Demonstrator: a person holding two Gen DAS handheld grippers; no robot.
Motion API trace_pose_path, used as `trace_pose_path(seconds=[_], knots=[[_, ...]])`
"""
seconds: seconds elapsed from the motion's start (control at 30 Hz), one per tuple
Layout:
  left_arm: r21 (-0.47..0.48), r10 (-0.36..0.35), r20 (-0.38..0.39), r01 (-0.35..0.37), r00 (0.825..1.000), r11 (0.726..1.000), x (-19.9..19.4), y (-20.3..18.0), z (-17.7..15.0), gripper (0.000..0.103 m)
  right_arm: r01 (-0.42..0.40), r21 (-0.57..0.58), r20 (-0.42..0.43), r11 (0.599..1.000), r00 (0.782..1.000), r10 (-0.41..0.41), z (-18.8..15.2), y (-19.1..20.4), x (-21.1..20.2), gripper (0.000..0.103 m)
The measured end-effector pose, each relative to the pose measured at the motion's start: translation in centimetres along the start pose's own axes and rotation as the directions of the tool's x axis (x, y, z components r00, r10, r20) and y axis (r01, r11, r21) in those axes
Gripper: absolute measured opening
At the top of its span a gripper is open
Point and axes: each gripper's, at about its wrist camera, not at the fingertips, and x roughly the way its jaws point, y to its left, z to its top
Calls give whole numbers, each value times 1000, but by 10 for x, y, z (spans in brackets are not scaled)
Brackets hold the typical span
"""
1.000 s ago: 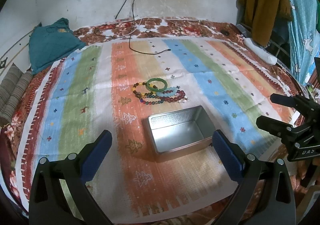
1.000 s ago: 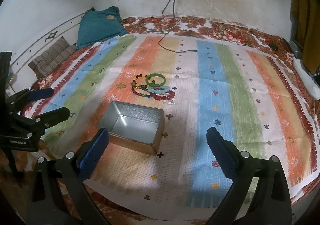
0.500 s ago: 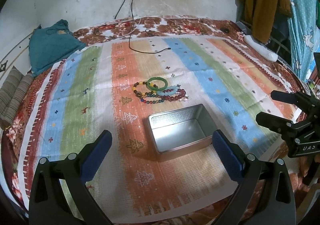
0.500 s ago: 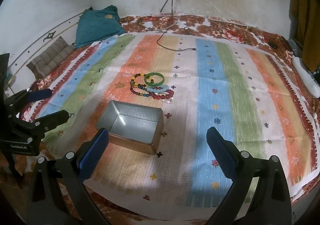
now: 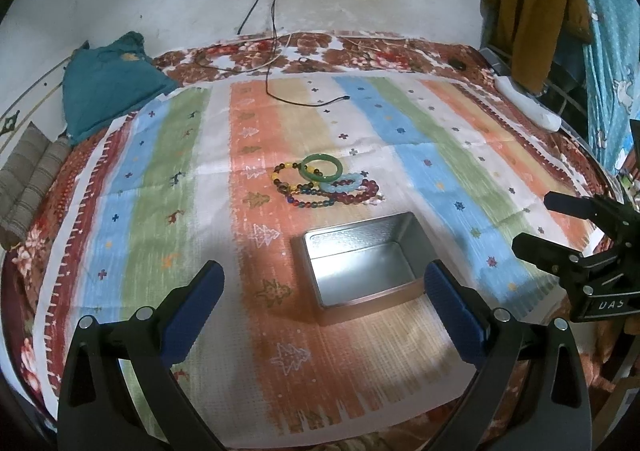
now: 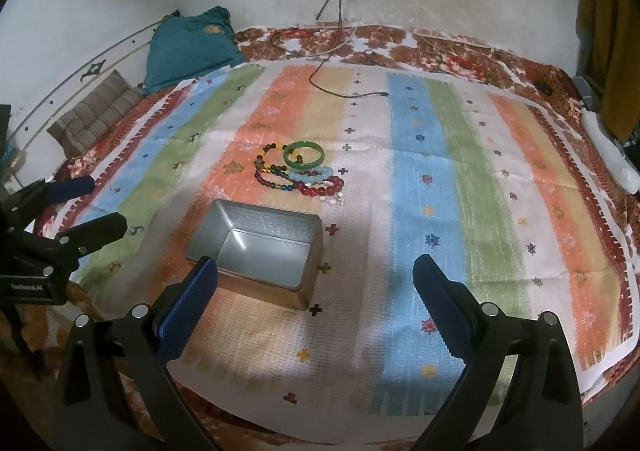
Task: Organize jewelry
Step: 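Move both grippers forward toward the bracelet pile beside the silver tin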
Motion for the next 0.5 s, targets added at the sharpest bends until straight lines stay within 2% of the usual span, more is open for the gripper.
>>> trace_pose_path(seconds=[0.07, 0.33, 0.5], knots=[[7, -12, -1, 12, 1000, 1000, 0, -2, 1, 98, 0, 0, -6, 1000, 1000, 0, 1, 2, 2, 99], [-29, 29, -20, -30, 999, 999, 11, 5, 8, 97, -4, 30, -25, 1000, 1000, 5, 8, -4, 13, 99], [-21, 46, -35, -47, 998, 999, 20, 4, 14, 97, -19, 54, -50, 998, 999, 21, 16, -8, 25, 99]])
